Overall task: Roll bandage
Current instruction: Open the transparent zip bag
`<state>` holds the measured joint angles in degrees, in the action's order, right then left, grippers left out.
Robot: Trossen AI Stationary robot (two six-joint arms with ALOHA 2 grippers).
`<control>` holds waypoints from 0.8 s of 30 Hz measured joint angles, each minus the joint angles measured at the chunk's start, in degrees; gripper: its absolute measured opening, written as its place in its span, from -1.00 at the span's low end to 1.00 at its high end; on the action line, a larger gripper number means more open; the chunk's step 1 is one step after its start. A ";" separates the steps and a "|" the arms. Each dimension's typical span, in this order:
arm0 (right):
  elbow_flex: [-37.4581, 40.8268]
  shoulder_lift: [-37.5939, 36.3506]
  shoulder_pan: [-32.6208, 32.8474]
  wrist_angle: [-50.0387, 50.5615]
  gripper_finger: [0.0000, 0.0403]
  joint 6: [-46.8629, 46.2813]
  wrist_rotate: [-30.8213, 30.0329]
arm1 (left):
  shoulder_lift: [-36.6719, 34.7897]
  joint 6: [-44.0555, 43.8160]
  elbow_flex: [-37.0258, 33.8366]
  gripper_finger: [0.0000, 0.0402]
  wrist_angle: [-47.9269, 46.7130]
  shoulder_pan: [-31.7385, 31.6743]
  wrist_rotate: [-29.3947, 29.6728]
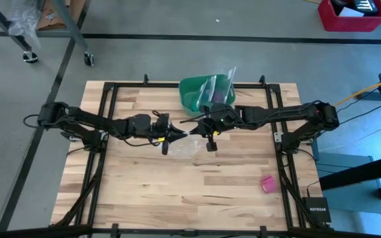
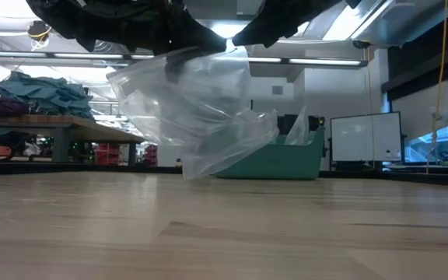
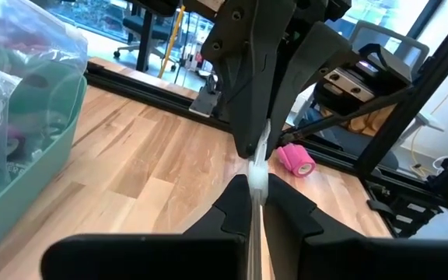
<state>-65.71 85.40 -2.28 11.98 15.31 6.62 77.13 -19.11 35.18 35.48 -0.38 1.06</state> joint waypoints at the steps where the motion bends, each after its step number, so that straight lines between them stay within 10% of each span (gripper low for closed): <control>1: 0.00 -0.27 0.00 0.24 -1.00 0.00 0.00 | -0.22 0.00 0.02 -0.94 -0.36 0.00 -0.02; 24: -0.05 -3.81 0.02 10.50 -1.00 0.13 -1.47 | -0.81 -0.18 -0.11 -0.92 -2.22 0.00 0.00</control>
<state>-65.77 81.59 -2.26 22.48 15.44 5.15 76.32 -19.30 35.07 33.26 -0.38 1.06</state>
